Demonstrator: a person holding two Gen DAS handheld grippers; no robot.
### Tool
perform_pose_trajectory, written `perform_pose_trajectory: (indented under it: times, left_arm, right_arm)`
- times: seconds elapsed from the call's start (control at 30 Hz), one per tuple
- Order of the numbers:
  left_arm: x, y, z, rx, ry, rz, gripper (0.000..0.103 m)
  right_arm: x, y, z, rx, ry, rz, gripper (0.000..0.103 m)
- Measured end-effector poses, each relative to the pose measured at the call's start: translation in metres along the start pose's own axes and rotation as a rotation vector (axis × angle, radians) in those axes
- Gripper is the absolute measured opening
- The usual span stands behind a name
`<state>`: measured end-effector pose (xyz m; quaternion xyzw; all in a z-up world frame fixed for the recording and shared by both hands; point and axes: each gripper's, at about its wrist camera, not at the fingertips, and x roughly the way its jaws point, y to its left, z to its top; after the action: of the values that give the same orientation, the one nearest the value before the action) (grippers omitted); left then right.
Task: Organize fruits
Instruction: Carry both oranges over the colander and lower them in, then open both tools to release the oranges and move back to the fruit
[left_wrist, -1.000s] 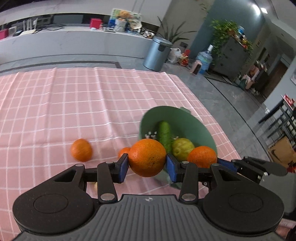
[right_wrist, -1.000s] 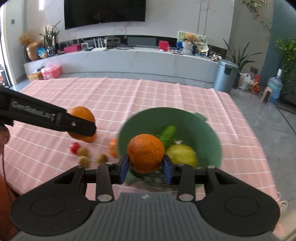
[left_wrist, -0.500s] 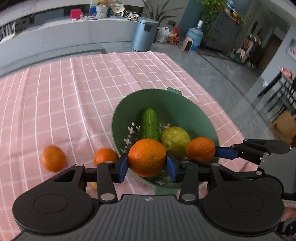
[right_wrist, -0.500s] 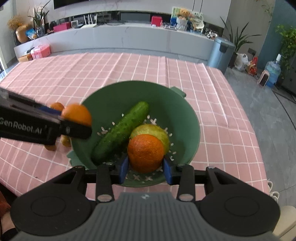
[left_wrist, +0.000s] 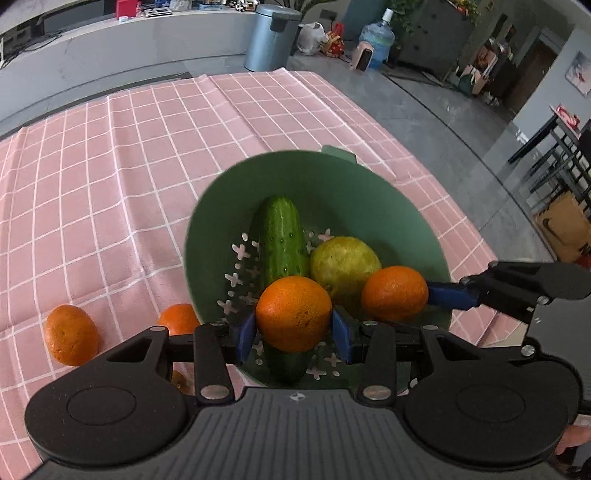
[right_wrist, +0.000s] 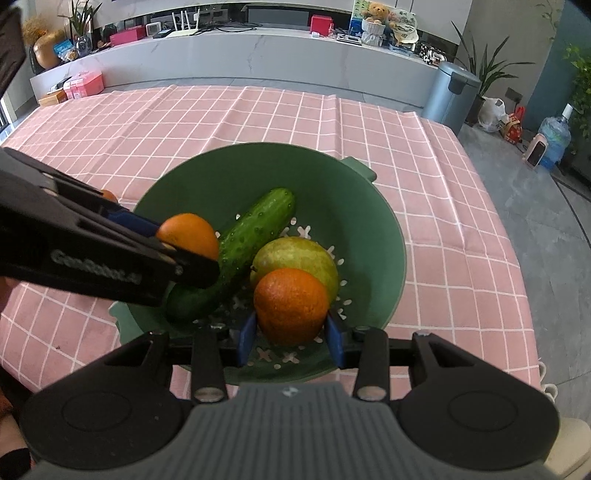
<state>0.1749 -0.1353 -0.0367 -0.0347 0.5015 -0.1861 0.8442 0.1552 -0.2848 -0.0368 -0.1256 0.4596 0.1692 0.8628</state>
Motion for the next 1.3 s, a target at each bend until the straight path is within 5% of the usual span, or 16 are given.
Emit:
perform_pose_trajectory:
  times: [0.17,0.57,0.7,1.3]
  left_arm:
    - [-0.001,-0.007,-0.001,0.049,0.003,0.032,0.049]
    - [-0.019,-0.008,-0.006,0.056,-0.029,0.031,0.068]
    - [-0.028,-0.009,-0.007,0.049,-0.050,0.029,0.072]
    - [-0.102,0.011,-0.025,0.007,-0.226,0.083,0.074]
  right_arm:
    - [0.000,0.002,0.000,-0.022,0.011,-0.008,0.037]
    - [-0.005,0.007,-0.003,0.001,0.026,0.029,0.038]
    - [-0.012,0.009,-0.003,0.016,0.004,0.034,0.049]
    - [-0.050,0.036,-0.003,0.113,-0.143,0.024,0.062]
